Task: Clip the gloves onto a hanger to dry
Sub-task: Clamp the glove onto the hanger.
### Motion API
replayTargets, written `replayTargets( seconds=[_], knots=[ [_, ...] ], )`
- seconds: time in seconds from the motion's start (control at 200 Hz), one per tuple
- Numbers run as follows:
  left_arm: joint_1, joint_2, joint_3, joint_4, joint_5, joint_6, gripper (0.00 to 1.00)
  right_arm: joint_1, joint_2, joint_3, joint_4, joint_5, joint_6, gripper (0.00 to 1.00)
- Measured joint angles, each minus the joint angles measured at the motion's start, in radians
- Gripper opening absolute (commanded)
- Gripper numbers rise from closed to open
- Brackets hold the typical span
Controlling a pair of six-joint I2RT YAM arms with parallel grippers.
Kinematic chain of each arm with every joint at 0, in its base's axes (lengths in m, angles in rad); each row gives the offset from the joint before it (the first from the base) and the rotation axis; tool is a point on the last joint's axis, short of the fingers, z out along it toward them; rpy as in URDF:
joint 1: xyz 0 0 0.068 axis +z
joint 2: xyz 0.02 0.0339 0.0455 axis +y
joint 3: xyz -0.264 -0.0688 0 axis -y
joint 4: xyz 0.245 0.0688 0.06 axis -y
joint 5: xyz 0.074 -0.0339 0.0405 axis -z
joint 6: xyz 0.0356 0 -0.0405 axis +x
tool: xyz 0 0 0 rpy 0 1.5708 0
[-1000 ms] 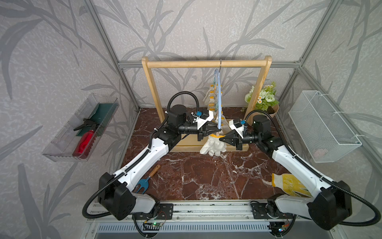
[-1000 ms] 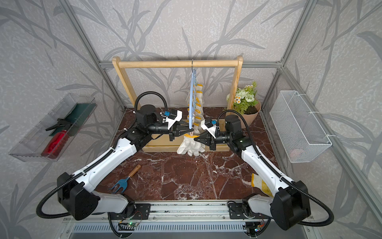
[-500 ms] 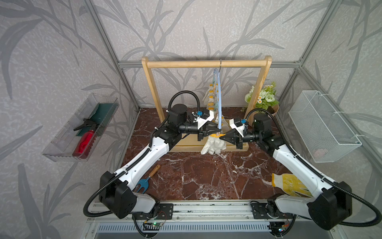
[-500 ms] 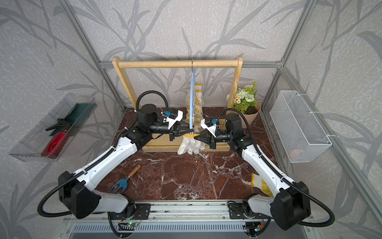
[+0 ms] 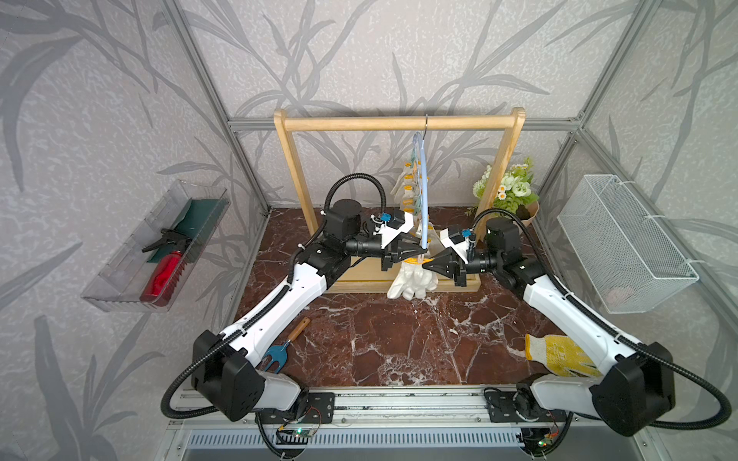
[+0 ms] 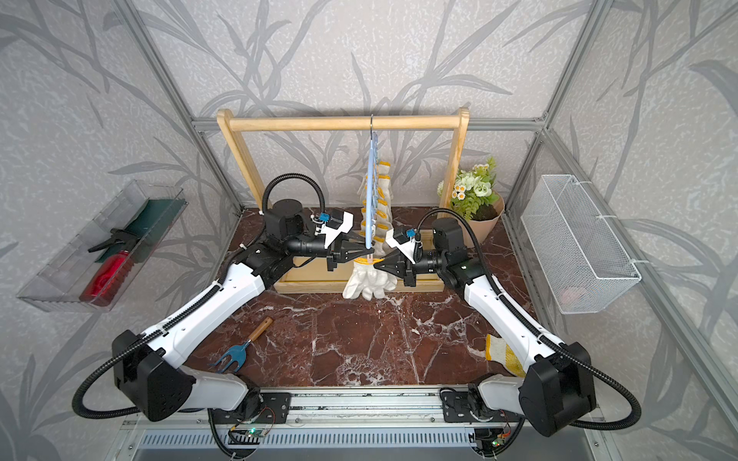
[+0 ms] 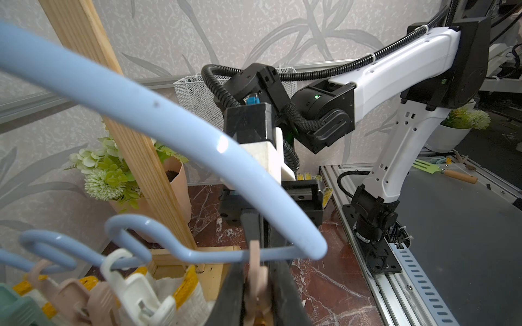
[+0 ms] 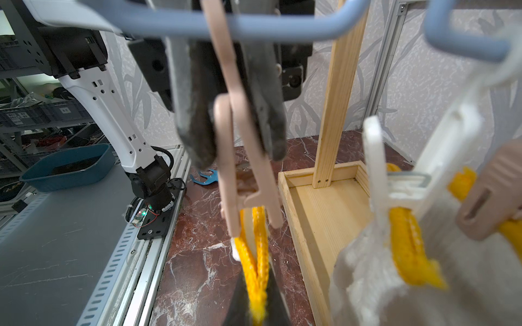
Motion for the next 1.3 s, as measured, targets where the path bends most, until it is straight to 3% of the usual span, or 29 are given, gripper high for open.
replayTargets(
  seconds=[1.05,1.185,1.3],
  knots=[
    [0.001,0.013,0.002,-0.011,0.005,0.008,0.0,0.0,-0.029,0.019,0.025,0.04,0.014,0.0],
    [0.001,0.013,0.002,-0.004,0.0,0.008,0.27,0.0,-0.029,0.019,0.031,0.041,0.026,0.0],
    [0.001,0.011,-0.005,0.017,-0.017,0.004,0.38,0.0,-0.033,0.019,0.034,0.05,0.031,0.02]
  ],
)
